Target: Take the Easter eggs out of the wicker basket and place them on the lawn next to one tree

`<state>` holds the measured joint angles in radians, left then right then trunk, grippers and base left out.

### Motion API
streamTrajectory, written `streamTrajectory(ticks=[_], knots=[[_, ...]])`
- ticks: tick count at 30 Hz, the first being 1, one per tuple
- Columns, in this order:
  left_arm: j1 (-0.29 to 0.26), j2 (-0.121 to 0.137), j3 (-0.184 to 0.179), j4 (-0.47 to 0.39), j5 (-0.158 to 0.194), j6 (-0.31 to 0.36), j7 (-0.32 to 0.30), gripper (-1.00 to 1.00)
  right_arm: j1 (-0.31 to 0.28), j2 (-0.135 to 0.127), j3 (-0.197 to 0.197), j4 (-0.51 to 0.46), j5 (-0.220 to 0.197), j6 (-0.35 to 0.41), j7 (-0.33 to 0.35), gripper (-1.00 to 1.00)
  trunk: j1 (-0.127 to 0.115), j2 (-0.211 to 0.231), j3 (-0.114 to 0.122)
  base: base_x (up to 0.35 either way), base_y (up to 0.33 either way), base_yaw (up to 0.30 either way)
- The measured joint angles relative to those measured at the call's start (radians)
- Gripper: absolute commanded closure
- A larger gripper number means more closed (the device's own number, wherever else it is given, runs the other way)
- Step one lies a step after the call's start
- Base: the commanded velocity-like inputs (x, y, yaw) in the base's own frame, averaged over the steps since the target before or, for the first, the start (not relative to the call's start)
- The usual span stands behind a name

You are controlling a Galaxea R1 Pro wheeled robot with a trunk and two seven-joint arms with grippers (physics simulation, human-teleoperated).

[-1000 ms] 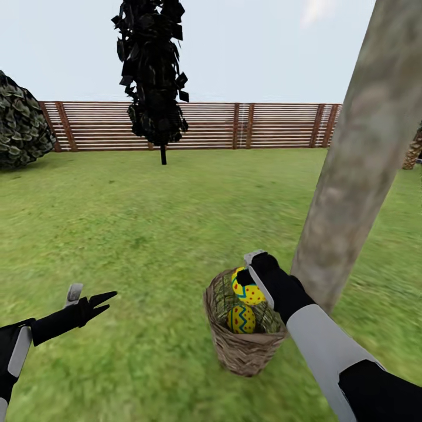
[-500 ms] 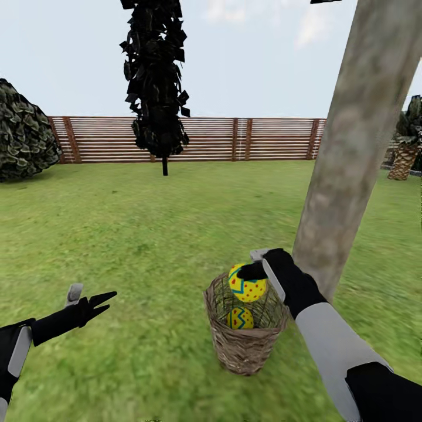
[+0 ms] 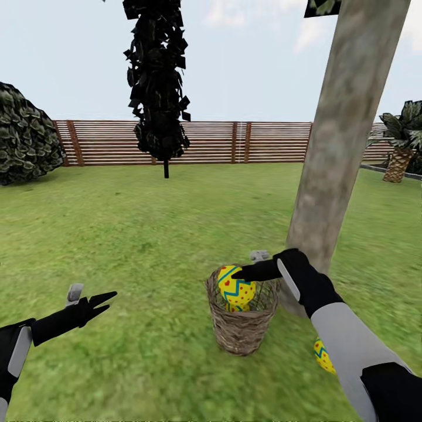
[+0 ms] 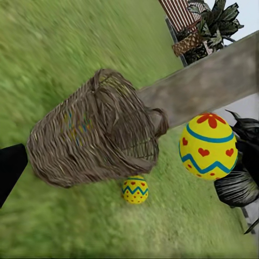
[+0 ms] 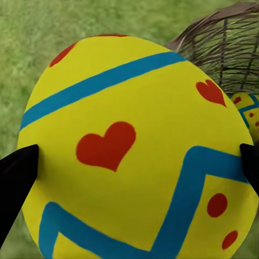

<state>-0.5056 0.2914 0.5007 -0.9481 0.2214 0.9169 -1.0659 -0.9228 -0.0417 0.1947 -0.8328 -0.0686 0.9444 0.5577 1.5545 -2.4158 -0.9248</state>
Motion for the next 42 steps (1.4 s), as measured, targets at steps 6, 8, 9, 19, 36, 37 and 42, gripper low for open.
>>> streamTrajectory(ticks=[6, 8, 9, 19, 36, 37, 42], knots=[[0.0, 0.0, 0.003, 0.001, 0.003, -0.001, -0.001, -1.0, 0.0, 0.0, 0.001, 0.002, 0.0, 0.0, 0.001, 1.0, -0.023, 0.042, 0.021, -0.004, 0.0, -0.123], [0.0, 0.0, 0.003, 0.001, 0.005, -0.002, -0.002, -1.0, 0.0, 0.0, 0.0, 0.002, -0.001, 0.0, 0.001, 1.0, -0.031, 0.056, 0.029, 0.0, 0.0, -0.244], [0.0, 0.0, 0.004, 0.002, 0.005, -0.002, -0.003, -1.0, 0.0, 0.0, 0.0, 0.002, 0.0, 0.0, 0.001, 1.0, -0.031, 0.056, 0.03, 0.0, 0.0, -0.245], [0.0, -0.001, 0.008, 0.002, 0.008, -0.003, -0.01, -1.0, 0.002, 0.0, 0.0, 0.005, 0.0, 0.001, 0.001, 1.0, -0.031, 0.056, 0.039, 0.0, 0.0, -0.245], [0.0, -0.038, 0.003, 0.036, 0.004, -0.005, -0.005, -1.0, 0.008, -0.1, 0.0, 0.021, 0.006, -0.003, -0.008, 1.0, -0.031, 0.056, 0.054, -0.203, 0.0, -0.245], [0.0, -0.052, 0.002, 0.037, 0.003, -0.005, -0.006, -1.0, 0.008, -0.114, -0.007, 0.025, 0.003, -0.009, -0.015, 1.0, -0.031, 0.056, 0.055, 0.0, 0.0, -0.245], [0.0, -0.103, -0.003, 0.072, 0.002, -0.003, -0.009, -1.0, 0.008, -0.119, -0.019, 0.092, 0.007, -0.132, -0.21, 1.0, -0.031, 0.056, 0.06, 0.0, 0.0, -0.246]])
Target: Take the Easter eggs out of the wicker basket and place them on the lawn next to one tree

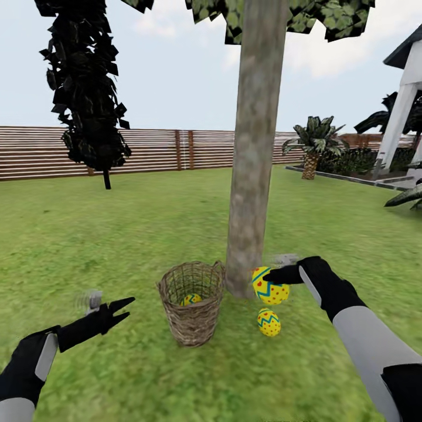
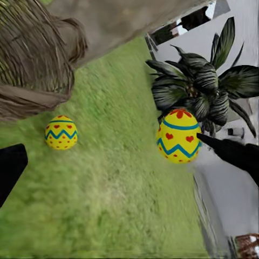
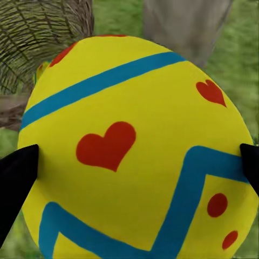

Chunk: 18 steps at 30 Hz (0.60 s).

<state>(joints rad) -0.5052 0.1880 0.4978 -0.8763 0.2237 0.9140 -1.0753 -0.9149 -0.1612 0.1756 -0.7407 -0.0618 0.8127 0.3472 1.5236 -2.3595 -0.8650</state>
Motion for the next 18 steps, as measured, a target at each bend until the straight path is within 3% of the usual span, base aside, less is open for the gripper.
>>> streamTrajectory(ticks=[2, 4, 6, 9, 11, 13, 15, 18], knots=[[0.0, -0.009, -0.052, 0.081, 0.001, -0.004, -0.003, -1.0, 0.0, 0.0, -0.001, 0.028, 0.001, -0.018, -0.097, 1.0, 0.0, 0.0, 0.002, 0.0, 0.0, -0.245], [0.0, -0.013, -0.087, 0.103, 0.006, -0.004, -0.008, -1.0, 0.001, 0.003, 0.0, 0.071, 0.001, -0.062, -0.198, 1.0, 0.0, 0.0, 0.004, 0.0, 0.0, -0.246], [0.0, -0.035, -0.095, 0.123, 0.005, -0.005, -0.01, -1.0, 0.001, 0.008, -0.001, 0.122, -0.004, -0.159, -0.345, 1.0, 0.0, 0.0, 0.005, 0.0, 0.0, -0.246], [0.0, -0.043, -0.097, 0.129, 0.006, -0.006, -0.01, -1.0, 0.001, 0.012, -0.001, 0.205, -0.007, -0.292, -0.46, 1.0, 0.0, 0.0, 0.008, 0.0, -0.12, -0.244], [0.0, -0.044, -0.098, 0.131, 0.006, -0.007, -0.01, -1.0, 0.001, 0.023, -0.002, 0.224, -0.009, -0.347, -0.516, 1.0, 0.0, 0.0, 0.01, 0.002, -0.266, -0.217], [0.001, -0.063, -0.099, 0.139, 0.003, -0.018, -0.009, -1.0, 0.001, 0.035, -0.001, 0.236, -0.009, -0.365, -0.574, 1.0, 0.0, 0.0, 0.011, 0.051, -0.284, -0.119], [0.001, -0.083, -0.1, 0.149, 0.002, -0.039, -0.009, -1.0, 0.001, 0.047, -0.001, 0.239, -0.01, -0.37, -0.591, 1.0, 0.0, 0.0, 0.012, 0.087, -0.288, -0.026], [0.001, -0.09, -0.1, 0.156, 0.003, -0.044, -0.012, -1.0, 0.001, 0.051, -0.002, 0.241, -0.011, -0.391, -0.595, 1.0, 0.0, 0.0, 0.012, 0.122, -0.289, -0.004]])
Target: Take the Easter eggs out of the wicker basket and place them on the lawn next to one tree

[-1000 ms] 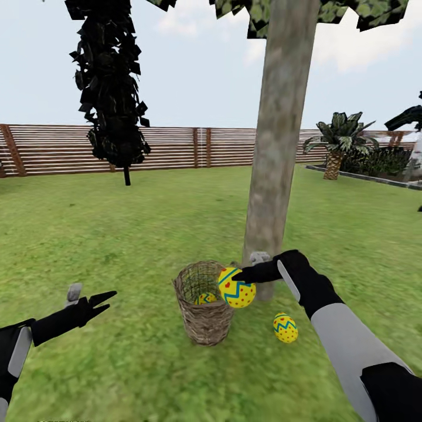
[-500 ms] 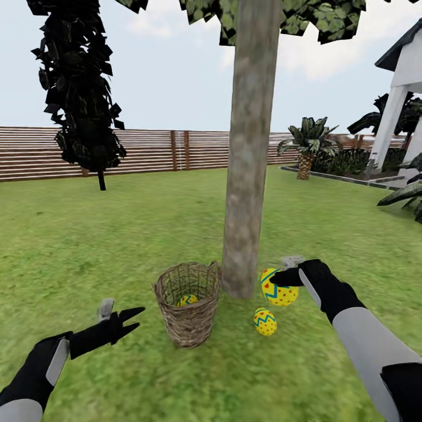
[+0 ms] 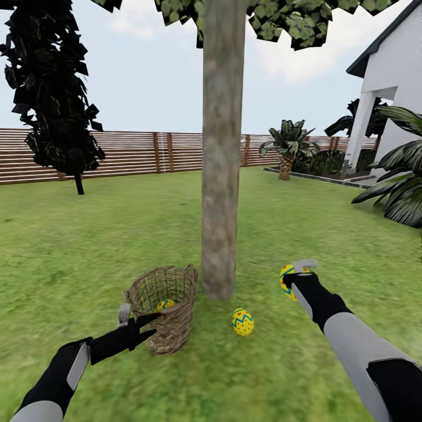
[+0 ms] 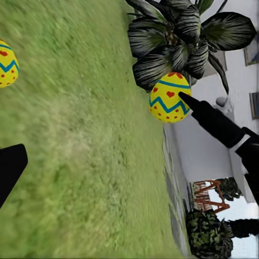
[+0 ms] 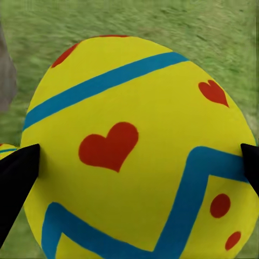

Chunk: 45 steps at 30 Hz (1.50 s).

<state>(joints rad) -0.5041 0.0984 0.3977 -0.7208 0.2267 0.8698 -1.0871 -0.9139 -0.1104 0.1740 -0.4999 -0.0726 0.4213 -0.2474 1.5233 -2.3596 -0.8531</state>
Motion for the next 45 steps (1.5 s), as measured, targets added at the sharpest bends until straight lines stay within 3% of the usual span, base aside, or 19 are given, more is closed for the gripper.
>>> streamTrajectory(ticks=[1, 3, 6, 7, 20, 32, 33, 34, 35, 37, 41, 45], knots=[[0.0, -0.006, 0.0, 0.012, -0.001, -0.001, 0.0, -1.0, 0.0, 0.005, 0.001, 0.012, -0.001, -0.004, 0.0, 1.0, 0.0, 0.0, 0.0, 0.148, -0.289, 0.0], [0.0, -0.014, -0.006, 0.024, -0.001, -0.001, 0.0, -1.0, 0.0, 0.038, 0.0, 0.045, 0.003, -0.008, -0.002, 1.0, 0.0, 0.0, 0.0, 0.163, -0.289, 0.0], [0.0, -0.02, -0.08, 0.028, 0.001, -0.002, -0.001, -1.0, 0.0, 0.05, 0.002, 0.053, 0.008, -0.009, 0.006, 1.0, 0.0, 0.0, 0.0, 0.183, -0.29, 0.0], [0.0, -0.023, -0.087, 0.029, 0.002, -0.003, -0.001, -1.0, 0.0, 0.05, 0.003, 0.053, 0.01, -0.009, 0.008, 1.0, 0.0, 0.0, 0.0, 0.186, -0.29, 0.0], [0.0, -0.035, -0.092, 0.03, -0.001, -0.004, 0.001, -1.0, 0.0, 0.07, 0.009, 0.08, 0.013, -0.008, 0.0, 1.0, 0.0, 0.0, 0.0, 0.165, -0.244, 0.247], [0.0, -0.037, -0.093, 0.03, -0.004, -0.004, 0.006, -1.0, 0.013, 0.077, 0.003, 0.091, -0.003, -0.004, 0.008, 1.0, 0.0, 0.0, -0.002, 0.002, -0.002, -0.03], [0.0, -0.037, -0.093, 0.031, -0.004, -0.004, 0.007, -1.0, 0.024, 0.083, -0.002, 0.092, -0.02, -0.004, 0.009, 1.0, 0.0, 0.0, -0.003, 0.0, 0.0, -0.025], [0.0, -0.038, -0.093, 0.031, -0.005, -0.004, 0.007, -1.0, 0.036, 0.084, -0.008, 0.1, -0.092, -0.002, 0.005, 1.0, 0.0, 0.0, -0.005, 0.0, 0.0, -0.076], [0.0, -0.038, -0.093, 0.029, -0.005, -0.003, 0.006, -1.0, 0.043, 0.08, -0.011, 0.122, -0.211, 0.0, 0.002, 1.0, 0.0, 0.0, -0.006, 0.0, 0.0, -0.089], [0.0, -0.038, -0.093, 0.029, -0.005, -0.003, 0.006, -1.0, 0.044, 0.078, -0.012, 0.163, -0.281, -0.002, 0.0, 1.0, 0.0, 0.0, -0.01, 0.0, 0.0, -0.103], [0.0, -0.036, -0.093, 0.028, -0.006, -0.003, 0.009, -1.0, 0.046, 0.079, -0.012, 0.27, -0.302, -0.034, -0.002, 1.0, 0.0, 0.0, -0.016, 0.0, 0.0, -0.103], [0.0, -0.038, -0.094, 0.027, -0.007, -0.003, 0.023, -1.0, 0.046, 0.079, -0.012, 0.283, -0.303, -0.071, -0.003, 1.0, 0.0, 0.0, -0.022, 0.0, 0.0, -0.095]])
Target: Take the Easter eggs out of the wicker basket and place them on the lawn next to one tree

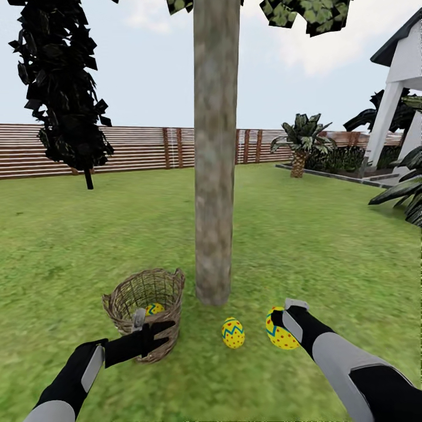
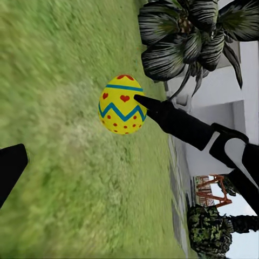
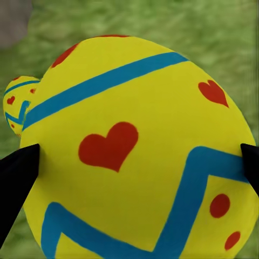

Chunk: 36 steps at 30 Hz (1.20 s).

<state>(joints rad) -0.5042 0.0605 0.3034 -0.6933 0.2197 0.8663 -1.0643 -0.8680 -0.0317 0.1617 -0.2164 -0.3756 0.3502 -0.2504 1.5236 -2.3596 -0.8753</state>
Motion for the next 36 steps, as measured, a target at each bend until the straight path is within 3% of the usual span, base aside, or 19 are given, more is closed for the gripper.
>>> streamTrajectory(ticks=[6, 14, 20, 31, 36], knots=[[0.0, 0.0, 0.001, 0.0, 0.001, 0.0, 0.021, -1.0, 0.0, -0.002, -0.002, 0.002, -0.002, -0.019, 0.001, 1.0, 0.0, 0.0, -0.01, 0.0, 0.0, -0.054], [0.0, -0.002, -0.001, 0.001, 0.0, -0.02, 0.021, -1.0, 0.0, -0.001, 0.0, 0.001, 0.0, -0.025, 0.008, 1.0, -0.031, 0.056, 0.013, 0.0, 0.0, -0.001], [0.0, -0.002, -0.053, 0.0, 0.0, -0.02, 0.022, -1.0, 0.0, -0.001, 0.0, 0.005, -0.002, -0.067, 0.004, 1.0, -0.054, 0.098, 0.026, 0.0, 0.0, 0.0], [0.0, -0.002, -0.057, 0.0, 0.0, -0.022, 0.021, -1.0, 0.005, -0.001, -0.001, 0.006, -0.003, -0.071, 0.003, 1.0, -0.096, 0.175, 0.043, 0.0, 0.0, 0.0], [0.0, -0.001, -0.057, 0.001, -0.001, -0.023, 0.021, -1.0, 0.009, -0.001, -0.001, 0.006, -0.003, -0.075, 0.003, 1.0, -0.096, 0.175, 0.035, 0.0, 0.0, 0.0]])
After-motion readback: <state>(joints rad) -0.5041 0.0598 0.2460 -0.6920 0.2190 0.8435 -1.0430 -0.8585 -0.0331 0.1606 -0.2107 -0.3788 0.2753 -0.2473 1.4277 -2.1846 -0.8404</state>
